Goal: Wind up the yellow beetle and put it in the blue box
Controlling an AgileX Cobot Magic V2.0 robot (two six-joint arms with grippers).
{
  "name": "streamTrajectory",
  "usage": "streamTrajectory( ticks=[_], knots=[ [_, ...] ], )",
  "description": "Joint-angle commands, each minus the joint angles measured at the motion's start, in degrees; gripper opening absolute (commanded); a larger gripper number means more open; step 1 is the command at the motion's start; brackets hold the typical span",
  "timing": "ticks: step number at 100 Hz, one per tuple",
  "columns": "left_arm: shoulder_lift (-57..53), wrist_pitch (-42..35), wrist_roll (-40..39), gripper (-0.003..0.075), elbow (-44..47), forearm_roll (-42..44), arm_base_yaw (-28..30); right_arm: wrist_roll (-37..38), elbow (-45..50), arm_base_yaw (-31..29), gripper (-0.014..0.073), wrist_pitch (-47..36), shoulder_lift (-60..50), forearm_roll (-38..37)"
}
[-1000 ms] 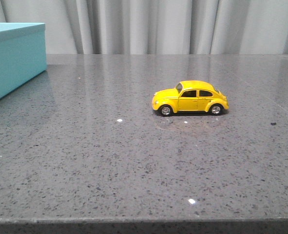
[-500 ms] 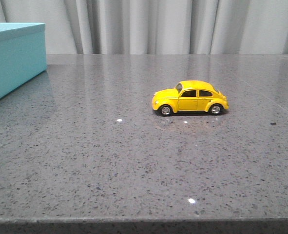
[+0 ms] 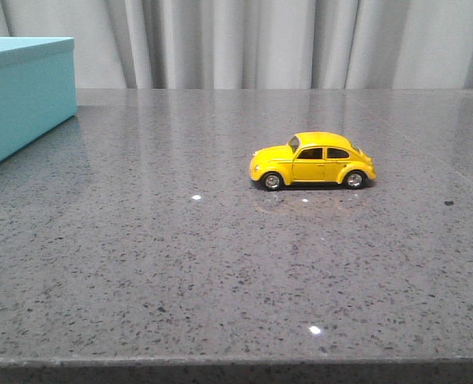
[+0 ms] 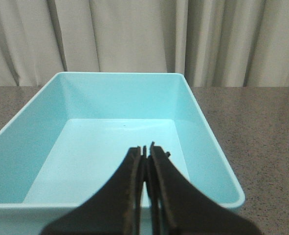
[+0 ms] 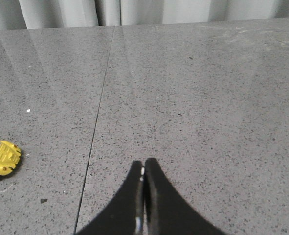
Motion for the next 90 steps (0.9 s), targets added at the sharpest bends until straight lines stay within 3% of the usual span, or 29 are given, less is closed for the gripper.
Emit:
streamTrajectory(
  ticks=[1, 11, 23, 30, 63, 90],
  knots=[
    [3.6, -3.3, -0.5, -0.0001, -3.9, -0.6, -0.4, -0.7, -3.4, -0.3, -0.0036, -3.9, 2.9, -0.2],
    [7.1, -3.3, -0.5, 0.0120, -5.8, -0.6, -0.4, -0.7, -4.7, -0.1, 0.0082, -3.9, 4.7, -0.2],
    [10.2, -3.5, -0.5, 0.0334, -7.8, -0.6, -0.4, -0.7, -6.0, -0.1, 0.0239, -3.7, 6.6, -0.1],
    [11.5, -3.6, -0.5, 0.0391, -8.7, -0.6, -0.4, -0.7, -6.9, -0.1, 0.0293, -3.4, 7.3, -0.1],
    [12.4, -6.2, -0.5, 0.0388, -8.9, -0.6, -0.4, -0.6, -7.7, -0.1, 0.0298, -6.1, 7.9, 0.2],
    [12.4, -8.1, -0.5, 0.0388, -8.9, -0.6, -0.4, -0.6, -17.3, -0.1, 0.0338, 7.7, 17.5, 4.4]
  ],
)
